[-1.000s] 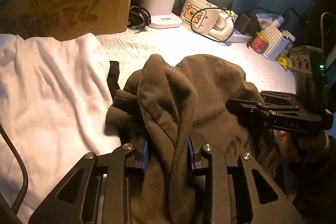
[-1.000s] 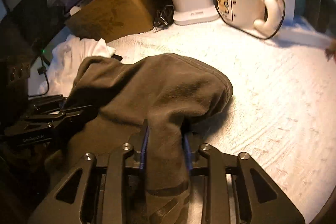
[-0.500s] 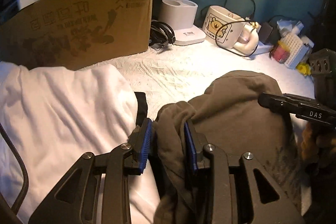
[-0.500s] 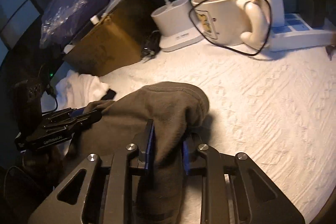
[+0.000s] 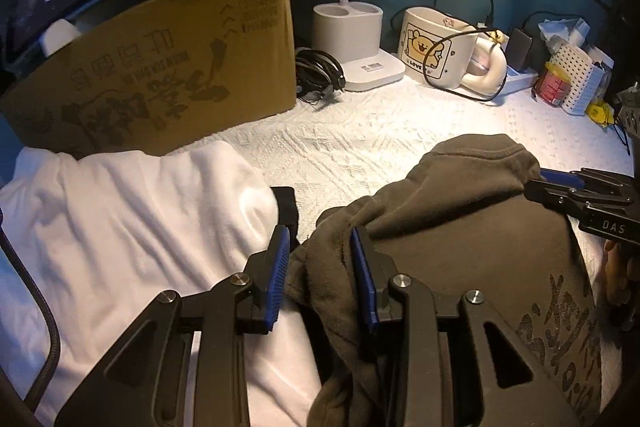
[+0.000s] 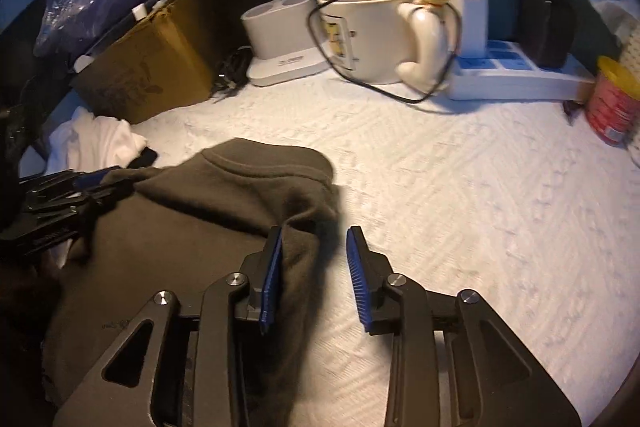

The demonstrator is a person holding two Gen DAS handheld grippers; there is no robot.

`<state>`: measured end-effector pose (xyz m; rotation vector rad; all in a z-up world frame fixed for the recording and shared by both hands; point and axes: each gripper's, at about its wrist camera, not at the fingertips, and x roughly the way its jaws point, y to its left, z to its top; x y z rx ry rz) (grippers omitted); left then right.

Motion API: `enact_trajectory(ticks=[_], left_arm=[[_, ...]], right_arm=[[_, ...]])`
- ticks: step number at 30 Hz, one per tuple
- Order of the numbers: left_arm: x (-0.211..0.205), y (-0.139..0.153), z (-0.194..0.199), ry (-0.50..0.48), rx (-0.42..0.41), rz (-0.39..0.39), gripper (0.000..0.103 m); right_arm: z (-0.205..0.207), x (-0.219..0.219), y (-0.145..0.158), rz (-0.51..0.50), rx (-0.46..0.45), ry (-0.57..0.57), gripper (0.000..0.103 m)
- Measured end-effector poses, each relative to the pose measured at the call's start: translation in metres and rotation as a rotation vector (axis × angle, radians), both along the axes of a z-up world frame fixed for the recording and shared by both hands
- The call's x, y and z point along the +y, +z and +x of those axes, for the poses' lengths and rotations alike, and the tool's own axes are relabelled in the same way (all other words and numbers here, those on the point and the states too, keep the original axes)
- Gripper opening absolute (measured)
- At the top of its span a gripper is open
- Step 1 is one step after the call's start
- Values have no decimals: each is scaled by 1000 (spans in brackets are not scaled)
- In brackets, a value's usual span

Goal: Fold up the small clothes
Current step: 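Open both grippers and release the folded shirt on the bed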

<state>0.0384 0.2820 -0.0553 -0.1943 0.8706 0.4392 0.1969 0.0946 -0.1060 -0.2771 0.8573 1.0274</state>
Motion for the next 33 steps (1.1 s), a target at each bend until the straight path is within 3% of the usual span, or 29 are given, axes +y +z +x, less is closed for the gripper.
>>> enact_trajectory(ticks=[6,18,33], left_arm=[[-18,8,-9,-9,43,116,34],[-42,25,-53,-7,-26,24,34],[-80,11,-94,-33,-36,-113,35]], right_arm=[[-8,-18,7,-3,-15,-34,37],[-38,-49,15,11,-20,-54,37],[-80,-93,-5,31,43,-21,37]])
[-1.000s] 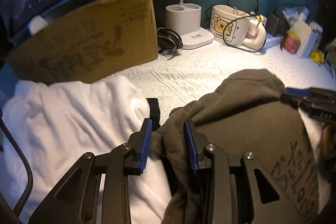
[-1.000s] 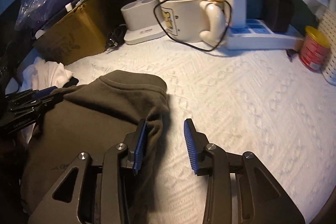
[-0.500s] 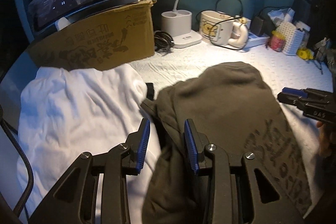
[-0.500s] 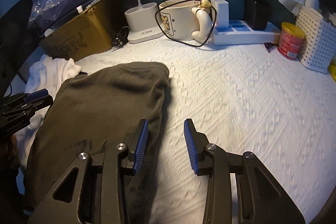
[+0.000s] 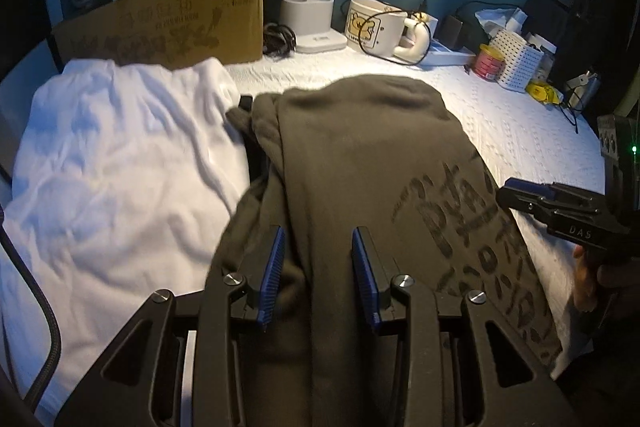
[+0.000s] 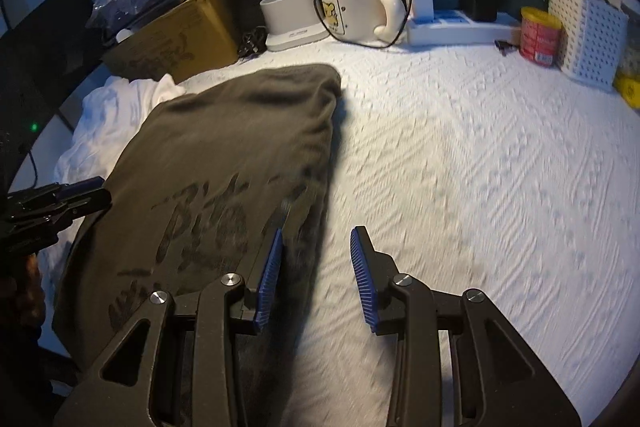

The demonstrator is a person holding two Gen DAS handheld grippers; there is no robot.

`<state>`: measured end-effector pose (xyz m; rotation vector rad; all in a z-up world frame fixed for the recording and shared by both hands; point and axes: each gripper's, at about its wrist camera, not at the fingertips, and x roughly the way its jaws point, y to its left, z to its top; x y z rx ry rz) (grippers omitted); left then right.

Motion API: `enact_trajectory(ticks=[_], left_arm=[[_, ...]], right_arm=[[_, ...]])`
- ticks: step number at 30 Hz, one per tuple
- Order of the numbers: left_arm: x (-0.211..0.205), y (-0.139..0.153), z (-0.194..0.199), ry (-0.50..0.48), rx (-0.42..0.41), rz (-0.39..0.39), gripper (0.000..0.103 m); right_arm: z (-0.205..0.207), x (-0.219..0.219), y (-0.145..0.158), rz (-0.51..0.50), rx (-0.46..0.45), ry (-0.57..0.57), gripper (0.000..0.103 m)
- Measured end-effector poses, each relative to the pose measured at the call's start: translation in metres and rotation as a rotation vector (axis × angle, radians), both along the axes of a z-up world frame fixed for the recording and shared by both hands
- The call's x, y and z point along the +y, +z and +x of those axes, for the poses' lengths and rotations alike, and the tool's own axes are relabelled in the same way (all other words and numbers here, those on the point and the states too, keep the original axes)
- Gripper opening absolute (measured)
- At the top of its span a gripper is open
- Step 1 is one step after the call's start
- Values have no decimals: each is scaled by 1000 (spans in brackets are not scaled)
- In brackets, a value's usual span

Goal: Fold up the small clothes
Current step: 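Open both grippers and release the folded shirt on the bed, then press the folded shirt flat with the right gripper while the left gripper hovers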

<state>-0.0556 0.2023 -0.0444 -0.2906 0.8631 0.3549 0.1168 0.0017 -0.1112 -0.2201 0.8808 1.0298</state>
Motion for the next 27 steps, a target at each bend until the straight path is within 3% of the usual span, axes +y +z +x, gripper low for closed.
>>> enact_trajectory(ticks=[4,7,10,11,20,22,25,27], left_arm=[[-10,-2,-10,3,4,5,35],[-15,-10,-11,21,36,45,35],[-19,-19,-14,31,66,60,35],[-20,-20,-16,34,70,68,35],[-28,-27,-24,36,90,172,38],[-28,-24,-30,31,73,140,38],[-25,-17,-45,10,-9,-10,39],[-27,-14,-53,14,-38,-39,43]], right_arm=[[-14,-14,-7,32,38,35,37],[-32,-20,-9,31,8,61,36],[-43,-25,-12,37,10,68,23],[-46,-26,-13,45,19,76,11],[-68,-40,-14,73,14,45,10],[-72,-46,-16,75,12,27,10],[-73,-55,-17,87,19,9,10],[-73,-61,-16,95,31,13,10]])
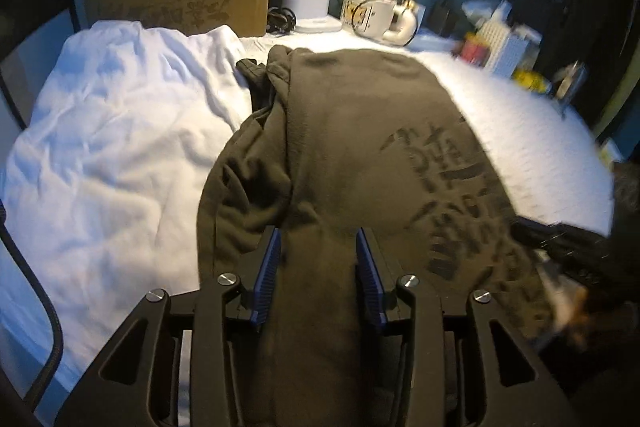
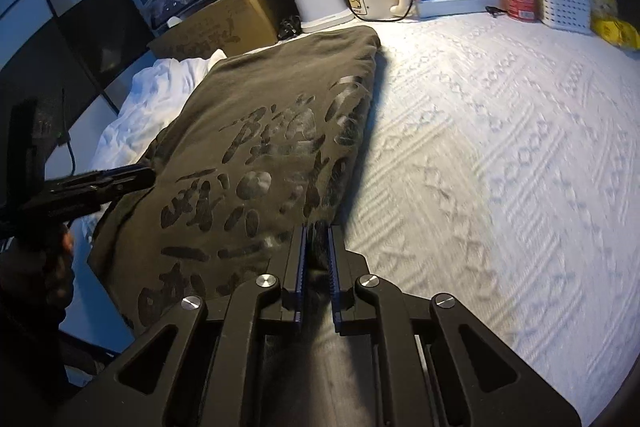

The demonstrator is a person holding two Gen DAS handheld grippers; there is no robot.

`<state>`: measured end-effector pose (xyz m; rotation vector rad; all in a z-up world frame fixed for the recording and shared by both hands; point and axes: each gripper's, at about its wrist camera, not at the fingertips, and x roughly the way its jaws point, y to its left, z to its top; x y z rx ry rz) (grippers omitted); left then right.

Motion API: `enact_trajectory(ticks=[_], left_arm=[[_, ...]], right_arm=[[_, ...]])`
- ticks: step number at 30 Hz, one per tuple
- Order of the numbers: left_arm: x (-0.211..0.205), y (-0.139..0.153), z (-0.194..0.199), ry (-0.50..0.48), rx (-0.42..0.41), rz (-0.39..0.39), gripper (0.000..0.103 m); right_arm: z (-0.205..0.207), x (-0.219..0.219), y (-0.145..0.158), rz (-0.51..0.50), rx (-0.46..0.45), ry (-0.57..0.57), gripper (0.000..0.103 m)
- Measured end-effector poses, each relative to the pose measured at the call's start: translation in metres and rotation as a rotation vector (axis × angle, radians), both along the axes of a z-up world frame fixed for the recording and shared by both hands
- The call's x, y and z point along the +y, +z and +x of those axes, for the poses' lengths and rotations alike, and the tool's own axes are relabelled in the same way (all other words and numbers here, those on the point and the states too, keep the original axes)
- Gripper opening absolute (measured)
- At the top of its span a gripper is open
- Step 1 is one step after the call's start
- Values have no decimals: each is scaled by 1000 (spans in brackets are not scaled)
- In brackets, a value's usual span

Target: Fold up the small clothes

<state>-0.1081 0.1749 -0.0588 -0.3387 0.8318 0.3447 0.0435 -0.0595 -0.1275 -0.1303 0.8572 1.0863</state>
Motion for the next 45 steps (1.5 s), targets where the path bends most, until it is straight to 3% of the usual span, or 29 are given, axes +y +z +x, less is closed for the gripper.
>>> enact_trajectory(ticks=[3,6,9,14,18,19,22,23,31,34,35,37,40,43,45], left_arm=[[-8,-2,-7,7,3,4,54],[-9,-13,-13,10,23,-26,54],[-9,-17,-21,8,-9,-37,54],[-22,-12,-18,4,50,34,54],[-31,-1,-24,-19,20,49,54],[-34,4,-26,-23,5,56,54],[-44,15,-24,-38,-34,72,54],[-48,19,-23,-51,-47,72,54],[-75,29,4,-129,-58,83,57],[-84,33,12,-147,-73,79,72],[-88,36,14,-155,-88,79,73],[-95,39,17,-168,-101,84,73],[-107,44,28,-186,-112,104,74],[-117,47,39,-209,-116,106,84],[-124,50,45,-226,-130,102,85]], right_arm=[[-3,-5,-1,7,14,12,10],[-8,-11,-2,16,28,22,10],[-15,-15,-1,8,23,27,10],[-18,-23,0,-8,29,26,13],[-21,-33,6,-27,-2,4,13],[-20,-36,6,-31,-6,-2,15],[-17,-47,10,-32,-17,-27,38],[-15,-50,11,-29,-21,-35,40],[1,-81,22,-8,-22,-109,41],[8,-94,27,2,-29,-149,47],[10,-96,29,7,-29,-158,54],[16,-105,32,15,-33,-184,58],[24,-117,36,22,-45,-224,59],[33,-131,40,20,-60,-261,59],[39,-141,44,18,-69,-285,60]])
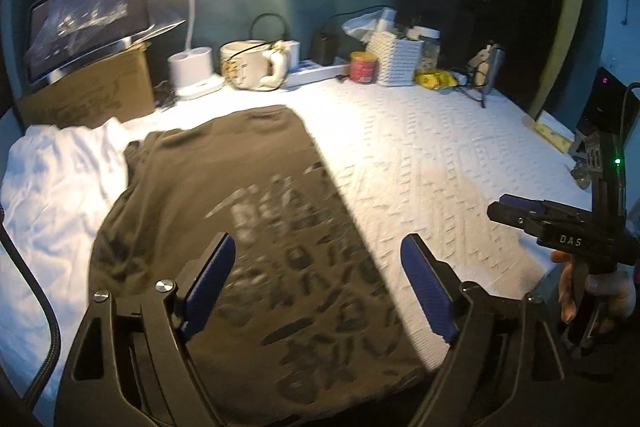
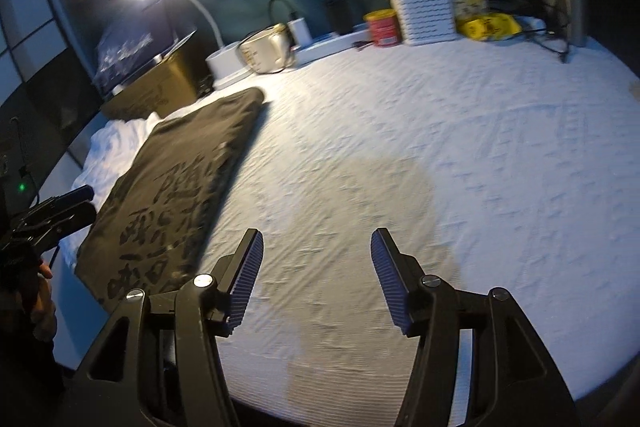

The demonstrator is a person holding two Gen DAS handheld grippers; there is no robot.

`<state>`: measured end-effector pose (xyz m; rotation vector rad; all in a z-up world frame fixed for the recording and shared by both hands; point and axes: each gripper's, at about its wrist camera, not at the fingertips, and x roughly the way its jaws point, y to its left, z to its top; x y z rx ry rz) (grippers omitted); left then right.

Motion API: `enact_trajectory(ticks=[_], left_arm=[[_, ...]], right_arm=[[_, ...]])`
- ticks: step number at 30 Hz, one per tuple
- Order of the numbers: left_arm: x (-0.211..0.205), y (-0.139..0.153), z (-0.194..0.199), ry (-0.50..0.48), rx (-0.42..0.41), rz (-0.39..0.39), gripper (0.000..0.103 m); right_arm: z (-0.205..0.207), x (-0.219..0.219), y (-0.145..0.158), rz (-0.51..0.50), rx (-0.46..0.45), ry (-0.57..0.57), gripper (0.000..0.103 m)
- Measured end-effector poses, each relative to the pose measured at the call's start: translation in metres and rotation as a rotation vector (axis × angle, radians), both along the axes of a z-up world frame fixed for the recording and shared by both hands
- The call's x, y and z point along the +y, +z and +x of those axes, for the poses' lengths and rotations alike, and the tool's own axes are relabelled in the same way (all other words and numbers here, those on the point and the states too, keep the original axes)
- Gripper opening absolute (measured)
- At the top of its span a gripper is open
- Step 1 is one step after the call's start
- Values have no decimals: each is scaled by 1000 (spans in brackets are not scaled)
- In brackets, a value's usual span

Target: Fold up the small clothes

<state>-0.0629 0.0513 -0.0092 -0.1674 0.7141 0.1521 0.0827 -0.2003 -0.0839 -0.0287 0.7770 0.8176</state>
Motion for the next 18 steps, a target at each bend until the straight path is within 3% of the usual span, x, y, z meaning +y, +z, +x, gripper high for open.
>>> enact_trajectory(ticks=[7,9,18], left_arm=[[-20,12,21,-21,-38,-21,89],[-25,16,26,-18,-38,-10,94],[-42,40,36,-38,-107,41,94]], right_arm=[[17,-21,5,-55,-28,-49,75],[20,-26,7,-70,-42,-64,75],[26,-56,45,-58,-159,-162,75]])
